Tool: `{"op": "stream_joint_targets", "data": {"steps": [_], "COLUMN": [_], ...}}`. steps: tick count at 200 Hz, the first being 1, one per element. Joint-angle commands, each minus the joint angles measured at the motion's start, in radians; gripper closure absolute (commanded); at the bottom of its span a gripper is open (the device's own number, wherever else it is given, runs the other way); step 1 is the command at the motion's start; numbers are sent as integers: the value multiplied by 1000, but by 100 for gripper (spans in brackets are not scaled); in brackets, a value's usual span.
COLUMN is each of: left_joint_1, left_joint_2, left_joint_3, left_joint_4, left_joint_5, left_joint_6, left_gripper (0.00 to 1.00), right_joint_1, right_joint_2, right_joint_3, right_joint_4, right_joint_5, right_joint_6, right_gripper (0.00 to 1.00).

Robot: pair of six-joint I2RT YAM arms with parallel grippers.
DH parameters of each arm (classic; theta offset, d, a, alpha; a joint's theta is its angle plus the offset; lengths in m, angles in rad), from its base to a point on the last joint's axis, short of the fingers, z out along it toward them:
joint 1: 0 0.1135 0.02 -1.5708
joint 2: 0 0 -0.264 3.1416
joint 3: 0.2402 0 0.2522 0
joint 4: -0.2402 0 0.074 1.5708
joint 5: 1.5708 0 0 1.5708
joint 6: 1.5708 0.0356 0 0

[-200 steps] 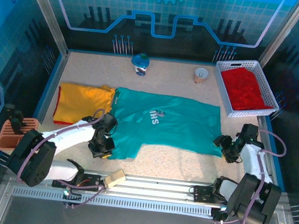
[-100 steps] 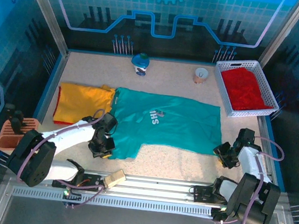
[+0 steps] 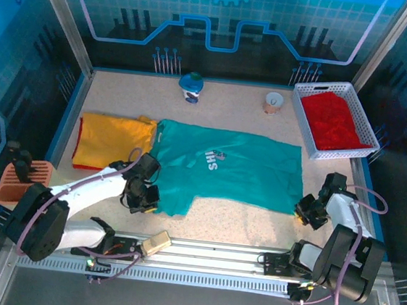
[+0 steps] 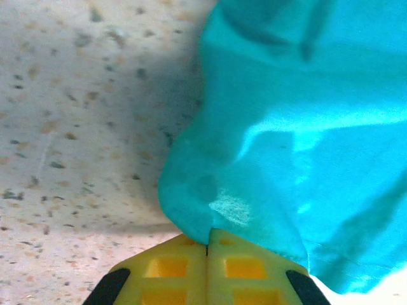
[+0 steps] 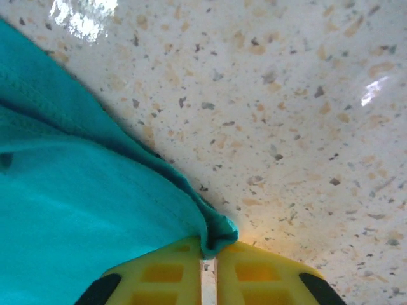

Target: Fold and stack the t-shirts

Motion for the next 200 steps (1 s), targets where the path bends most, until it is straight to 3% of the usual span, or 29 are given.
{"op": "stream_joint_targets", "data": {"steps": [1, 44, 77, 200], "left_joint_1": [-23, -30, -19, 271], "left_joint_2": [-44, -153, -136, 144], "left_joint_3": [1, 71, 187, 595], "left_joint_4": [-15, -92, -128, -148], "left_joint_5": [46, 93, 80, 168], "left_joint_6": [-12, -19, 16, 251], "left_gripper": [100, 100, 100, 100], "right_joint_1": [1, -12, -19, -28], "right_joint_2": [34, 17, 33, 323], "right_joint_3": [-6, 36, 94, 345], "right_joint_4": [165, 102, 82, 147], "right_joint_5": [-72, -109, -174, -245], "right_joint_6": [-21, -24, -20, -14], "right_gripper": [96, 100, 100, 100]}}
